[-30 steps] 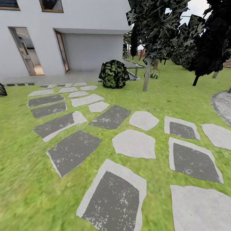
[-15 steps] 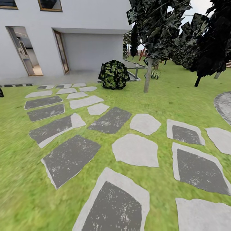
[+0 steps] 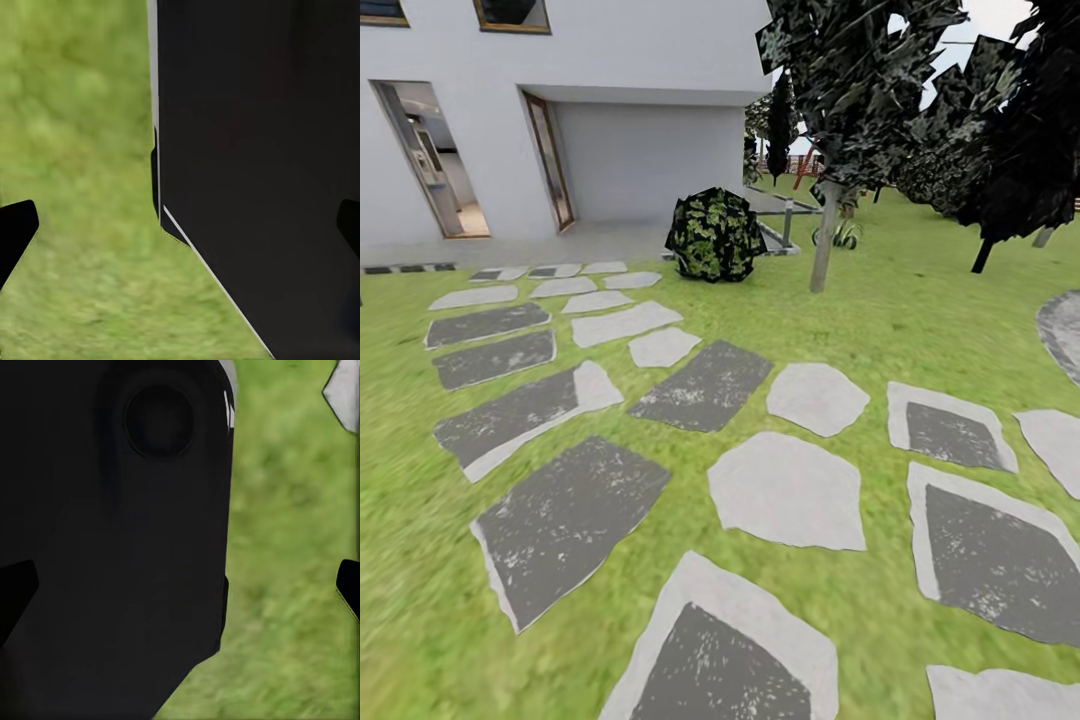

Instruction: Take the three Easter eggs out of the wicker basket on the lawn in the garden, then place them on the lawn next to a single tree (choose any tree) so that all three eggs are next to the same tree and none are left in the basket.

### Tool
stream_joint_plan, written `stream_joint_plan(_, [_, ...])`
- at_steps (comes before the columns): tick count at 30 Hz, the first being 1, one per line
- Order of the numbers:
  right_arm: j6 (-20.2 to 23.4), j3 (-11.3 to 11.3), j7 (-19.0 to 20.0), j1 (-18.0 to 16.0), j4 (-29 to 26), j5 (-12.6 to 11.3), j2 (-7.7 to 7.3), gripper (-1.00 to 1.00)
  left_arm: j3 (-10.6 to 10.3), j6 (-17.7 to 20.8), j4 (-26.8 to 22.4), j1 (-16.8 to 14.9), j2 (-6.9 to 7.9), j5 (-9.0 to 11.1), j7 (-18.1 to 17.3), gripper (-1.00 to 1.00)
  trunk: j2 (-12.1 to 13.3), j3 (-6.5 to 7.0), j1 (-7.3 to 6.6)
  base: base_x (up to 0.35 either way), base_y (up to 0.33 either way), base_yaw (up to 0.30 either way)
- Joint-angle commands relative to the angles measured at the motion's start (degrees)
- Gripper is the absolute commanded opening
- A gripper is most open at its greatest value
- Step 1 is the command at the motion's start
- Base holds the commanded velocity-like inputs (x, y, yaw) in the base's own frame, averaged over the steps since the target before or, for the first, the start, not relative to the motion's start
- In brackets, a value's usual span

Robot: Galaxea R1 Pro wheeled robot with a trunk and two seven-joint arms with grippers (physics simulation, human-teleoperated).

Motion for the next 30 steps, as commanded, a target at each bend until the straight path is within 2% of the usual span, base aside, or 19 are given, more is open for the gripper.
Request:
stream_joint_plan(1, [-0.20, 0.01, 0.00, -0.03, 0.06, 0.00, 0.00, 1.00, 0.04, -0.03, 0.00, -0.02, 0.00, 0.07, -0.03, 1.00, -0.02, -0.05, 0.03, 0.342, 0.000, 0.000])
stream_joint_plan(12, [-0.23, -0.19, 0.03, -0.03, 0.04, -0.48, 0.38, 1.00, 0.02, -0.03, 0.00, -0.02, 0.00, 0.07, -0.02, 1.00, -0.02, -0.05, 0.03, 0.343, 0.000, -0.014])
stream_joint_plan(30, [-0.20, -0.43, 0.18, -0.03, 0.28, -0.88, 0.28, 1.00, 0.04, -0.11, 0.08, -0.02, 0.00, 0.07, -0.02, 1.00, -0.02, 0.01, 0.03, 0.343, 0.000, -0.283])
